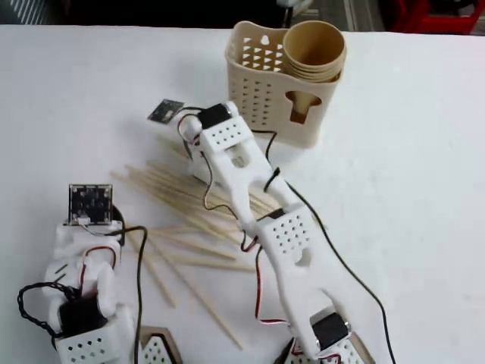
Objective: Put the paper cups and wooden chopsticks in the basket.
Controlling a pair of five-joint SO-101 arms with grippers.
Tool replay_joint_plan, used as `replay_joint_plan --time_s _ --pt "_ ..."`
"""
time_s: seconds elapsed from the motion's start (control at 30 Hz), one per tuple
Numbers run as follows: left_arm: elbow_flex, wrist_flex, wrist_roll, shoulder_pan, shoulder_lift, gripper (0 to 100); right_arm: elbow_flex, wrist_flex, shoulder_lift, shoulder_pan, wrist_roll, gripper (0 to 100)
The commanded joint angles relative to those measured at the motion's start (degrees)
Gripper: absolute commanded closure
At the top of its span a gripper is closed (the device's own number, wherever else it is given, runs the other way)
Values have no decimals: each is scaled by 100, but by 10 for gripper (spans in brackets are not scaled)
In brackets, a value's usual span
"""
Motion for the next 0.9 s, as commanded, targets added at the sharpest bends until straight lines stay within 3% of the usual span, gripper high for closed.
replay_joint_plan --time_s 0.0,0.13,0.27,0.43,0.57,0.7,0.87 --pt "-35 -123 -62 -13 -66 845 -308 312 -127 101 53 875" --pt "-35 -123 -62 -13 -66 845 -273 356 -57 163 264 889" --pt "-35 -123 -62 -13 -66 845 -343 338 251 180 484 984" --pt "-35 -123 -62 -13 -66 845 -343 382 330 189 510 967" --pt "-35 -123 -62 -13 -66 845 -343 523 330 171 501 887" --pt "18 -220 -62 -13 -66 845 -343 479 347 189 519 988" --pt "26 -229 -62 -13 -66 845 -431 523 66 224 519 981"
